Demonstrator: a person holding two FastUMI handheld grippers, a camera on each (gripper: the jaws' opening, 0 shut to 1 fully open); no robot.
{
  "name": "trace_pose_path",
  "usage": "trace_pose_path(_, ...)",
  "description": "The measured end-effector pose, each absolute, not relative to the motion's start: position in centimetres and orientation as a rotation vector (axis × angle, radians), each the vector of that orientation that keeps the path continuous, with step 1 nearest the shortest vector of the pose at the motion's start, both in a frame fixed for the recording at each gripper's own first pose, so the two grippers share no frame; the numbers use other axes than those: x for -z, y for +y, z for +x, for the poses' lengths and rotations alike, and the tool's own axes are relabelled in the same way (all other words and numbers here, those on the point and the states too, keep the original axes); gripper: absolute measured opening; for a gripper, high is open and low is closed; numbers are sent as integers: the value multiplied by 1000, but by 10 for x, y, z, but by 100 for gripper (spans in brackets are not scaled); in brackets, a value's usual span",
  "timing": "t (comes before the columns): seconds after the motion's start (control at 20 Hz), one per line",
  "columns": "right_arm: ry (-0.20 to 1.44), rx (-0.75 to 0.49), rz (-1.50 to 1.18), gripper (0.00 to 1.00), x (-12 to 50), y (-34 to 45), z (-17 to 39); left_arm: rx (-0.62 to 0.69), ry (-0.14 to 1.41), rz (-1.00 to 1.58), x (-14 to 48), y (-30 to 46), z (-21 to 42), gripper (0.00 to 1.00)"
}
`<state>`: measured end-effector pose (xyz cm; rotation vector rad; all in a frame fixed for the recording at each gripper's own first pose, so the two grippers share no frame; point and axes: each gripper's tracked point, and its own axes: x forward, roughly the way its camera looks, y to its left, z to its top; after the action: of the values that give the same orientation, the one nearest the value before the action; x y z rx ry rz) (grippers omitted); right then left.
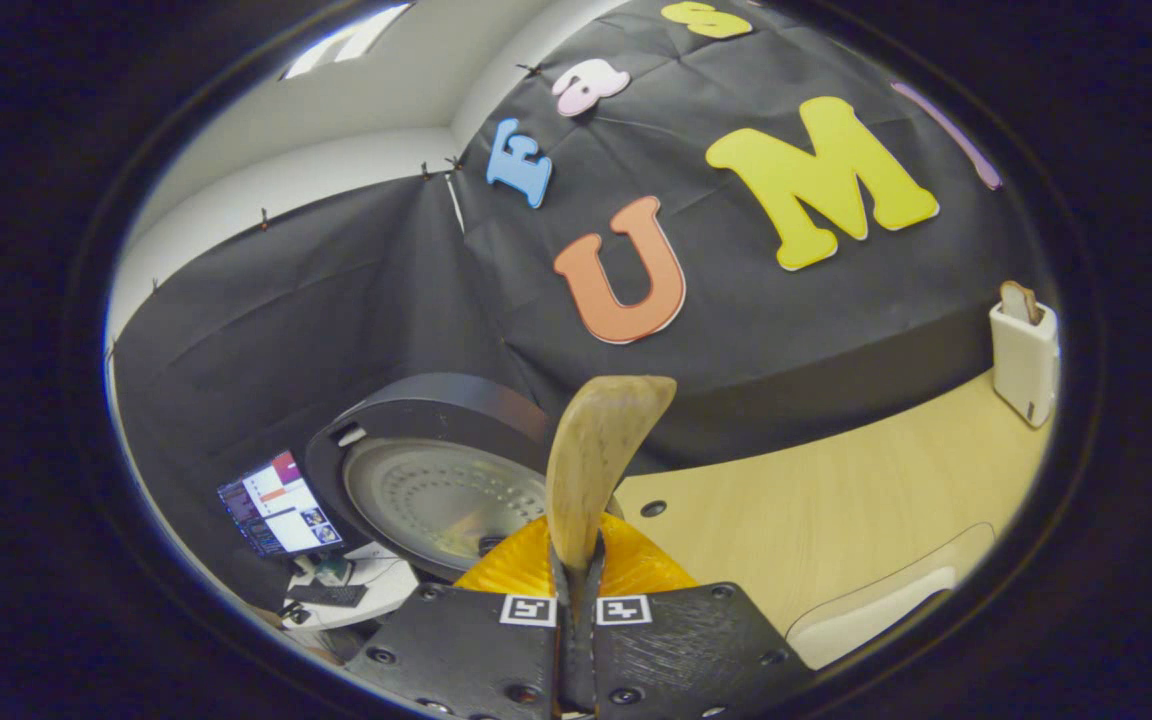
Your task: Close the left gripper, press the button to open the rice cooker; take a wooden spoon from the chopstick holder with the right hand, scoop a spoonful of rice and pour it into the rice cooker, then put the wooden spoon back into the chopstick holder.
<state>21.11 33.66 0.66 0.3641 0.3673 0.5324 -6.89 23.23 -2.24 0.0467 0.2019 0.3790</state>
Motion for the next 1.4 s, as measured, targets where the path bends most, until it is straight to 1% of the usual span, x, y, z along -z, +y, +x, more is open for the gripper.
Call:
trace_pose_path(0.3, 293, -554, 195, 0, -12, 355, 203, -376, 198, 53, 20, 232, -69, 99)
trace_pose_path(0.55, 167, -533, 4, 0, -27, 358, 196, -358, 187, 57, 18, 229, -70, 99)
trace_pose_path(0.85, 87, -542, -143, 0, -38, 375, 183, -341, 187, 41, 16, 222, -68, 99)
trace_pose_path(0.9, 78, -553, -171, 0, -40, 380, 180, -336, 186, 39, 16, 221, -68, 99)
trace_pose_path(0.95, 71, -562, -198, 0, -41, 383, 176, -336, 184, 43, 14, 220, -69, 95)
trace_pose_path(1.0, 62, -565, -232, 0, -41, 386, 174, -334, 180, 45, 14, 219, -69, 99)
trace_pose_path(1.1, 56, -576, -279, 0, -41, 389, 171, -330, 177, 44, 13, 218, -69, 99)
trace_pose_path(1.15, 65, -587, -273, 1, -40, 391, 168, -331, 176, 44, 12, 217, -69, 99)
trace_pose_path(1.4, 106, -602, -208, 0, -42, 386, 167, -317, 153, 39, 3, 211, -71, 99)
